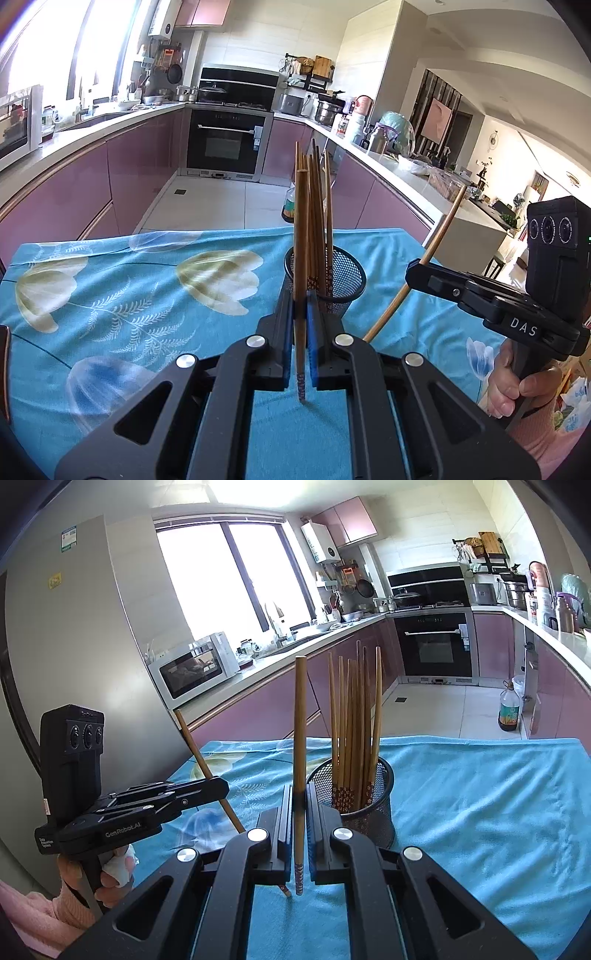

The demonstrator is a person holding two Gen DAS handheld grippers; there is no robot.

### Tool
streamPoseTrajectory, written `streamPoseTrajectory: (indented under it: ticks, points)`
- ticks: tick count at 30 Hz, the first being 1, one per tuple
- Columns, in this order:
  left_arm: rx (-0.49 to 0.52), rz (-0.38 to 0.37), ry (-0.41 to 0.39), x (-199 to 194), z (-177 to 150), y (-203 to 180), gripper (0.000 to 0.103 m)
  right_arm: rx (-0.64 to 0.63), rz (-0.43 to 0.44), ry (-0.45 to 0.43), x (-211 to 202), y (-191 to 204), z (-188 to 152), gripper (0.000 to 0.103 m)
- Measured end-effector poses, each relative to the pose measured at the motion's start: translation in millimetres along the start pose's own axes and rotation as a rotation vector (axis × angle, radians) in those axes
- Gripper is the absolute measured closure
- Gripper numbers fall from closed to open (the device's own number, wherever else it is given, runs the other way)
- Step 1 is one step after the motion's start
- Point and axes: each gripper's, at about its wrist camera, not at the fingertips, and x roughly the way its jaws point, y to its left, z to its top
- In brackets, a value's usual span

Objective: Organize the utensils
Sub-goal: 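Carry the upright chopstick with the right tool over the mesh holder, then lower the chopstick into the mesh holder with the right tool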

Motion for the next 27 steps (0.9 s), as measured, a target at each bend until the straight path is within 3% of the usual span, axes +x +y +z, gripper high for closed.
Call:
streamPoseTrajectory:
  ticks: [27]
  points:
    - [0.041,-0.001,-0.080,-10,33,-8,0.096,-0.052,-0.007,-0.068,-14,0,27,0.097]
